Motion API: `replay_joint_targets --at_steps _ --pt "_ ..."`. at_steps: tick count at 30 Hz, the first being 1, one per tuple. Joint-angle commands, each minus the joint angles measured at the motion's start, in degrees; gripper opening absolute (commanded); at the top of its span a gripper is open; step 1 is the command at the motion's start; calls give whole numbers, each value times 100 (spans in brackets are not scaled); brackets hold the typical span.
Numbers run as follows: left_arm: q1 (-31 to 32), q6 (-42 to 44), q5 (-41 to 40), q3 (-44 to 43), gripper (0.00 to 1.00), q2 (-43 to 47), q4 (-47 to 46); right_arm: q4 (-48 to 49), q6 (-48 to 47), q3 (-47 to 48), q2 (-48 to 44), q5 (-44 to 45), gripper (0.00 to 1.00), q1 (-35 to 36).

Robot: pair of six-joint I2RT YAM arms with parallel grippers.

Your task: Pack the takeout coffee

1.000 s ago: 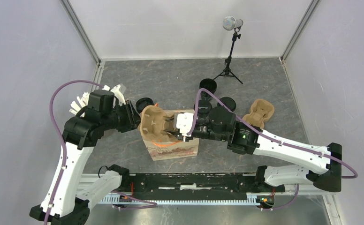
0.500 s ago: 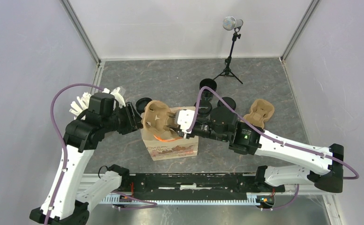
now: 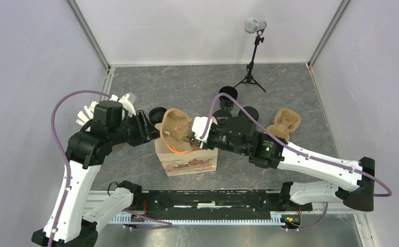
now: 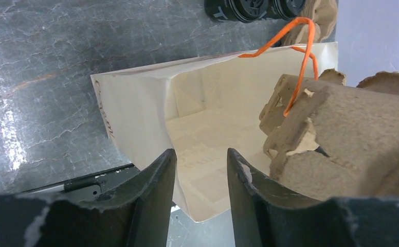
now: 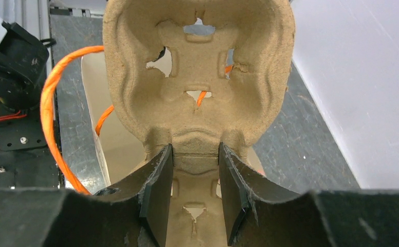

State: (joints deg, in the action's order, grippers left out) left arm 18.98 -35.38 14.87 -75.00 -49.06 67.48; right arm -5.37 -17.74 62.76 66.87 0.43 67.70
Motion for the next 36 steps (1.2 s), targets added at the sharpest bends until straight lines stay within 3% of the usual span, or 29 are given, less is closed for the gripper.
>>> replay_joint_targets --at_steps 1,4,8,14,19,21,24,30,36 --pt "0 -156 -210 38 48 41 46 -241 -22 297 188 116 42 -29" --pt "-5 -121 -254 98 47 30 46 -424 -96 456 302 38 42 -29" --pt "0 -103 -274 236 37 41 2 -824 -98 785 500 -27 42 -29" --pt "-2 -78 -136 416 29 136 -337 -1151 -54 1071 573 -25 42 -29" --pt "-2 -53 112 451 12 125 -526 -1339 79 1205 636 357 41 -29" --pt "0 -44 151 423 17 125 -519 -1248 95 1157 587 469 41 -37" --pt "-1 18 184 175 43 155 -299 -1202 184 1151 599 442 41 -38" --pt "-5 -72 520 -857 49 135 228 -930 400 902 487 569 41 -45" --pt "0 -748 1291 -637 51 395 -139 -877 473 872 497 624 41 -40"
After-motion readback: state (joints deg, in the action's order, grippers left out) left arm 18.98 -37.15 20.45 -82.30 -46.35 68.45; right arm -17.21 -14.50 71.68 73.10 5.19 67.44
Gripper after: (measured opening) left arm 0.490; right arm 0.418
